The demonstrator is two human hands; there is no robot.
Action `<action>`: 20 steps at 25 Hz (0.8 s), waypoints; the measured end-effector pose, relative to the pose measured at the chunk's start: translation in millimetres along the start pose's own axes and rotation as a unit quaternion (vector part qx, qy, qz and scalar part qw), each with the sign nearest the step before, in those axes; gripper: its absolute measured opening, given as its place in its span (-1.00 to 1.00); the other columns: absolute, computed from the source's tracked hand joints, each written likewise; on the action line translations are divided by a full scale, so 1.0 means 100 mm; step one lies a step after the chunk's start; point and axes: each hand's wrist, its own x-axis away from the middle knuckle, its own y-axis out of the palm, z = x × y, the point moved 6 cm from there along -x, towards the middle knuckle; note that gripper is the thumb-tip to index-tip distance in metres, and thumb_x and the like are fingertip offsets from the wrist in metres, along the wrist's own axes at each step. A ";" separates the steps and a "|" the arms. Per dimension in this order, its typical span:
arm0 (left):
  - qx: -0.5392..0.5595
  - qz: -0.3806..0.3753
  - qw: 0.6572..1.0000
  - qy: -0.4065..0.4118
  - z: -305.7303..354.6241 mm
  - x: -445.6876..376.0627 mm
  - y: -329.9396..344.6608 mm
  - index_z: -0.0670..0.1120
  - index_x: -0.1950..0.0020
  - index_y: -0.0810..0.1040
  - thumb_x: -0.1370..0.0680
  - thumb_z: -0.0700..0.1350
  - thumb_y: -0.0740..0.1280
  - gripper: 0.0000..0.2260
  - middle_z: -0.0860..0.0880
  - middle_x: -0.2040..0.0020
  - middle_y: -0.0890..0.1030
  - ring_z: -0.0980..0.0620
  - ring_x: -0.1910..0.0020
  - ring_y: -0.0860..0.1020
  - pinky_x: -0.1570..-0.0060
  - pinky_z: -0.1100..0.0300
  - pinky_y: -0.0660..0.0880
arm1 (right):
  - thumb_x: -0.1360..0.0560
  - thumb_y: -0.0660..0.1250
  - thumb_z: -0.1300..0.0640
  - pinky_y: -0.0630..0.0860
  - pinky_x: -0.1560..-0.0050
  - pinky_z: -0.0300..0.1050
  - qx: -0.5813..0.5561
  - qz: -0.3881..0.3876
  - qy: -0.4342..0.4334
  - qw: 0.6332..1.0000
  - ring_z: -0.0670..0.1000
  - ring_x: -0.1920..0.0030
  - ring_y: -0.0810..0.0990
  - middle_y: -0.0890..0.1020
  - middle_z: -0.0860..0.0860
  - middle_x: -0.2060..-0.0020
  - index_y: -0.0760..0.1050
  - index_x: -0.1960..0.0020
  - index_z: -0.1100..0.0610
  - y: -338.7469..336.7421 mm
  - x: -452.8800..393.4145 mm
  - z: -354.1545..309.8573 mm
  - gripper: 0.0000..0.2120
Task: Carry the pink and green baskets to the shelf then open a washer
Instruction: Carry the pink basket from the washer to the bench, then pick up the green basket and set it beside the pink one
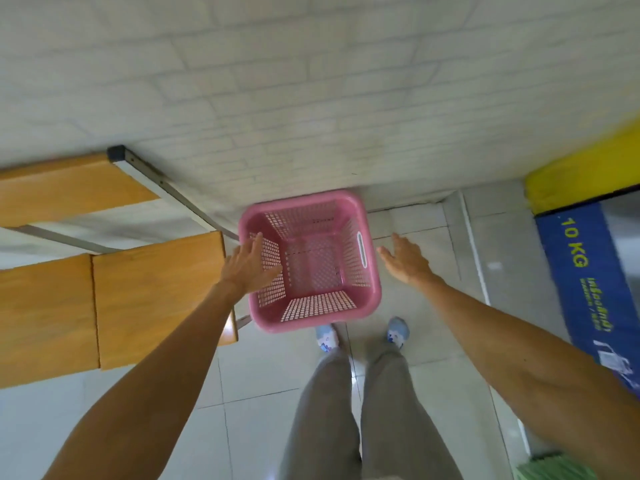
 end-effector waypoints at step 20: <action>-0.228 -0.088 0.855 0.458 6.11 3.36 2.26 -0.02 -0.62 0.03 -0.44 0.36 0.22 -0.12 -0.19 -0.57 0.20 -0.23 -0.52 0.23 -0.46 -0.15 0.22 | -0.56 0.12 -0.24 0.30 -0.38 0.19 -0.393 0.293 0.368 0.790 0.31 -0.40 0.37 0.36 0.33 -0.41 0.22 -0.50 0.18 0.97 5.21 6.04 -0.33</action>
